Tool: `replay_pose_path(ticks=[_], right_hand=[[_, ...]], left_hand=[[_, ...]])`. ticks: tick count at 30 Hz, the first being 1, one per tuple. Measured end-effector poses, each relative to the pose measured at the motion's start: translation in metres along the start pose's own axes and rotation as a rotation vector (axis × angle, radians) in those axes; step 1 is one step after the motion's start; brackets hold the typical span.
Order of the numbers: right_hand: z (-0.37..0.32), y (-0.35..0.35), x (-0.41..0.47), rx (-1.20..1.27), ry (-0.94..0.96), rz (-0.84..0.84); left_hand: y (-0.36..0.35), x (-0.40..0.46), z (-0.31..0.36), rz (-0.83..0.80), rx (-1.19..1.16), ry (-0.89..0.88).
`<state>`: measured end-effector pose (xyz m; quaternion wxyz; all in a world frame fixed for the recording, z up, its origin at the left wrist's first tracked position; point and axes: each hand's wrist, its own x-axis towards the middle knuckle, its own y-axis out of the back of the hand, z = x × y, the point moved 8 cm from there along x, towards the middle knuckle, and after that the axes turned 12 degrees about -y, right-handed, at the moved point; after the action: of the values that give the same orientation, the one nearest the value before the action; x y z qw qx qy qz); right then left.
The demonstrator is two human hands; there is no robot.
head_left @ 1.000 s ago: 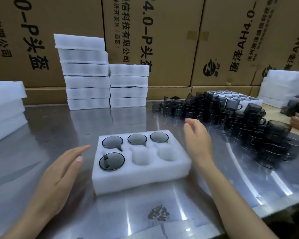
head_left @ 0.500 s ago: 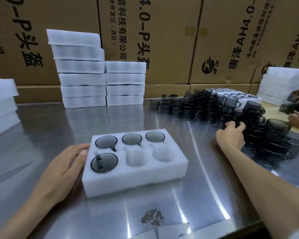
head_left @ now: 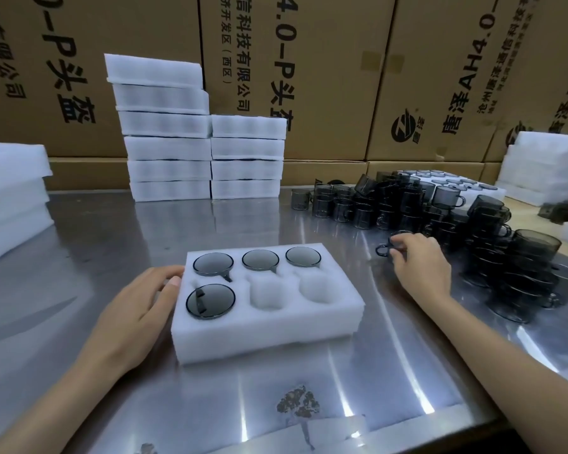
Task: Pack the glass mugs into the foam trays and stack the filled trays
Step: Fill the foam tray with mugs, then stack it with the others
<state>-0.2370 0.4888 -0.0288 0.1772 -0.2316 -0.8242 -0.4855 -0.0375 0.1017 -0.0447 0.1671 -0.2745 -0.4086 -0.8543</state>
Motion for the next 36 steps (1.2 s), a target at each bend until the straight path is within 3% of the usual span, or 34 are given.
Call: replay_pose_path(ticks=[6,13,18,21,28,36], right_hand=[[-0.029,0.006,-0.025,0.089,0.174,-0.006],[-0.03,-0.01,-0.033,0.307,0.006,-0.232],[-0.051,0.022,-0.045,0.636,-0.106,-0.101],[-0.101,0.054,-0.066,0.723,0.079,-0.101],[-0.197,0.051,-0.128,0.487,0.349,-0.282],[-0.203,0.024,-0.139,0.204,0.283,-0.36]], left_hand=[[-0.001,0.0,-0.001,0.007,0.006,-0.005],[-0.002,0.0,-0.005,-0.006,0.03,0.006],[-0.002,-0.001,-0.006,0.004,0.04,0.005],[-0.002,0.0,-0.005,0.001,0.041,0.008],[0.0,0.0,-0.005,0.01,0.037,0.013],[0.001,-0.001,-0.006,0.029,0.015,0.019]])
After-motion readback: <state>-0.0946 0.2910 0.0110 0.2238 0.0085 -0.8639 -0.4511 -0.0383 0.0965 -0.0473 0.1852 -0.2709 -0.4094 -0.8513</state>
